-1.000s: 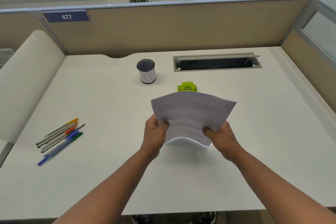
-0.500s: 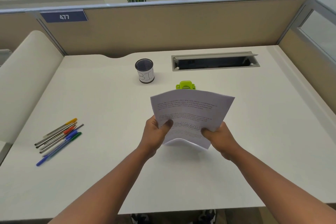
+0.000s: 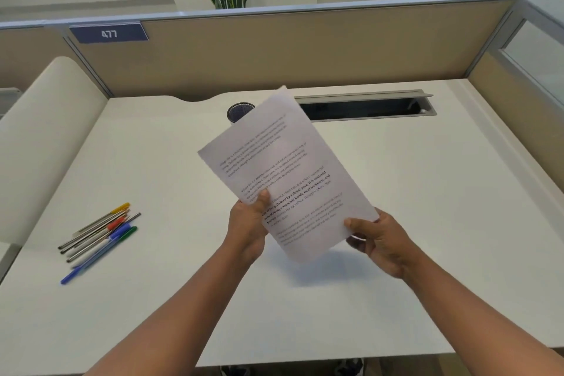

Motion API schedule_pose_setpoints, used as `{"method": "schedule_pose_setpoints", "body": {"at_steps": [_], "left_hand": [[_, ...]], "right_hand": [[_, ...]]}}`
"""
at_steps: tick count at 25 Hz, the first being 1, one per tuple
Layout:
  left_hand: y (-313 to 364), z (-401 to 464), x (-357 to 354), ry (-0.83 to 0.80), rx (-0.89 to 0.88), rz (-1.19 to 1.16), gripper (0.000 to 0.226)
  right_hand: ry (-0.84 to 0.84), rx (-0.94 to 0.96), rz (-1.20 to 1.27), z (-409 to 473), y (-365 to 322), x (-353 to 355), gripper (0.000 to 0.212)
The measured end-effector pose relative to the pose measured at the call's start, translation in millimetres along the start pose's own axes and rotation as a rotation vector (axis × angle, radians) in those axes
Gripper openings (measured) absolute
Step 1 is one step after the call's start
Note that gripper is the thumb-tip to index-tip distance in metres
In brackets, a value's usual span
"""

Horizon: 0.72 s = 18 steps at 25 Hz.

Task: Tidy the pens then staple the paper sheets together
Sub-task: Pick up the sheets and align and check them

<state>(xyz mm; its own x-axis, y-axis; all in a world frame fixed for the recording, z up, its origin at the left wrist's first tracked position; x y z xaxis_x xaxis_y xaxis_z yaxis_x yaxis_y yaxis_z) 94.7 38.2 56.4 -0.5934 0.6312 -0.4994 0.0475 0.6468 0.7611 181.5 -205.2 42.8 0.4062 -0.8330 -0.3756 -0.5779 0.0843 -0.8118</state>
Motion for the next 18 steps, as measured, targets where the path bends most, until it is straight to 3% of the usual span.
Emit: {"method": "schedule_pose_setpoints", "body": {"at_steps": [4,9,13,16,18], "left_hand": [[-7,1,-11,0.023,0.048,-0.172,0.030],[-15,0,-15,0.026,0.086,-0.194,0.027],[-8,6,2,0.123,0.077,-0.029,0.028],[25,13,30,0.280,-0.120,0.276,0.073],[53,19,44,0.231,-0.231,0.544,0.099]], "right_hand": [[-0.029,0.032,0.311,0,18,-31,0.042],[0.052,0.157,0.280,5,14,-43,0.042],[0.109,0.206,0.170,8,2,-27,0.035],[0.097,0.227,0.076,8,-15,-7,0.032],[0.075,0.236,-0.073,6,-25,6,0.031]]}}
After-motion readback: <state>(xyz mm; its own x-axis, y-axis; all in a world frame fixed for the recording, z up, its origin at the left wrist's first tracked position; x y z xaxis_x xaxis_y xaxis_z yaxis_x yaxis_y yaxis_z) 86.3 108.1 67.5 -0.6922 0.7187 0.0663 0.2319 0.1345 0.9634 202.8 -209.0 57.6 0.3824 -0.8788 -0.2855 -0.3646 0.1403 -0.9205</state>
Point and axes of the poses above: each hand's wrist, its own z-axis towards the middle knuckle, its own x-axis out of the back of the hand, y = z × x, the point moved 4 cm from there along z, towards the middle knuckle, and after that the axes turned 2 degrees about -y, right-handed, at the moved point
